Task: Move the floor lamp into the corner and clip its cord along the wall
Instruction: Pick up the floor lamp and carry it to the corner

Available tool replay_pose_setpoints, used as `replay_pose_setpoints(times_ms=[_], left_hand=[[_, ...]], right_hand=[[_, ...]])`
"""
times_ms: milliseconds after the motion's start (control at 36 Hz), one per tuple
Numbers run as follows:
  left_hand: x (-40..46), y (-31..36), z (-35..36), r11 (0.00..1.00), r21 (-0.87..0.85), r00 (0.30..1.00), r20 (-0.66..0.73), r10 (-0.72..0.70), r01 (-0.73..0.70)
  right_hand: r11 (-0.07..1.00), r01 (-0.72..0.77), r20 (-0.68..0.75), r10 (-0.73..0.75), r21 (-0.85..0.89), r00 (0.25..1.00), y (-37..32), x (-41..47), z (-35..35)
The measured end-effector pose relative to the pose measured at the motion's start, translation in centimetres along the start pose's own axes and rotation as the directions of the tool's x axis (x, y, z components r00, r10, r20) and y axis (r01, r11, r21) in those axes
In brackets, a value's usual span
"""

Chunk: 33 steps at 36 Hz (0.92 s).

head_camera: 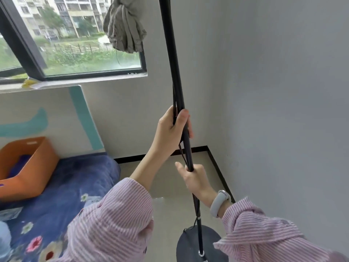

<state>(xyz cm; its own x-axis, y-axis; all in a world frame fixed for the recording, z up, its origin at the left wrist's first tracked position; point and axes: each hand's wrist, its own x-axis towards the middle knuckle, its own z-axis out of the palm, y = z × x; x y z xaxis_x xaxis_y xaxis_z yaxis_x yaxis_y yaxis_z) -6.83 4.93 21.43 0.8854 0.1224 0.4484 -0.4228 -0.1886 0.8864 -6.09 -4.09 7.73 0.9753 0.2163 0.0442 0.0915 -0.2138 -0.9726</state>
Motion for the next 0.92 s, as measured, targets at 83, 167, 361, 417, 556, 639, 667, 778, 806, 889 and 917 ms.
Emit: replay_pose_setpoints(times_ms=[83, 167, 361, 417, 556, 639, 667, 778, 806, 889, 917], left_hand=[[4.3, -2.6, -0.2, 0.999, 0.013, 0.999, 0.025, 0.031, -0.031], [10.1, -6.5, -0.8, 0.999, 0.001, 0.998, 0.051, 0.048, -0.048], [21.7, -12.5, -2.4, 0.997, -0.050, 0.991, 0.115, 0.065, -0.059], [25.3, -14.3, -2.5, 0.998, -0.046, 0.991, 0.125, 0.052, -0.046], [32.1, -18.3, -1.1, 0.999, -0.037, 0.984, 0.171, 0.046, -0.040], [35.5, -21.3, 0.1, 0.999, -0.038, 0.987, 0.159, 0.030, -0.025], [36.6, -22.4, 0.5, 0.999, -0.038, 0.989, 0.147, 0.015, -0.010], [40.2, -26.7, 2.4, 0.998, -0.024, 0.991, 0.123, -0.053, 0.056], [41.1, -27.7, 3.0, 0.998, -0.012, 0.989, 0.131, -0.061, 0.063], [43.7, -30.3, 4.7, 0.996, 0.050, 0.983, 0.164, -0.077, 0.070], [44.6, -31.0, 5.3, 0.995, 0.067, 0.981, 0.172, -0.087, 0.077]], right_hand=[[1.000, -0.006, 0.004, 0.006, -0.021, 1.000, 0.8, 5.2, 0.3], [0.999, -0.028, -0.015, 0.028, -0.021, 0.999, 1.8, 12.0, 0.9], [0.996, -0.060, 0.002, 0.060, -0.060, 0.998, 2.3, 24.7, 1.7], [0.995, -0.069, -0.016, 0.068, -0.069, 0.998, 2.3, 28.4, 1.4], [0.986, -0.109, -0.007, 0.109, -0.126, 0.994, 3.2, 35.9, -0.3], [0.970, -0.107, 0.036, 0.117, -0.218, 0.992, 4.1, 40.0, -1.5], [0.963, -0.103, 0.061, 0.122, -0.249, 0.991, 4.3, 41.3, -2.0], [0.929, -0.060, 0.151, 0.122, -0.364, 0.981, 5.5, 46.1, -4.3], [0.924, -0.041, 0.165, 0.111, -0.379, 0.980, 5.9, 47.2, -4.9], [0.912, -0.014, 0.201, 0.105, -0.409, 0.974, 7.1, 50.6, -6.4], [0.910, -0.014, 0.197, 0.104, -0.413, 0.975, 7.6, 51.7, -6.7]])
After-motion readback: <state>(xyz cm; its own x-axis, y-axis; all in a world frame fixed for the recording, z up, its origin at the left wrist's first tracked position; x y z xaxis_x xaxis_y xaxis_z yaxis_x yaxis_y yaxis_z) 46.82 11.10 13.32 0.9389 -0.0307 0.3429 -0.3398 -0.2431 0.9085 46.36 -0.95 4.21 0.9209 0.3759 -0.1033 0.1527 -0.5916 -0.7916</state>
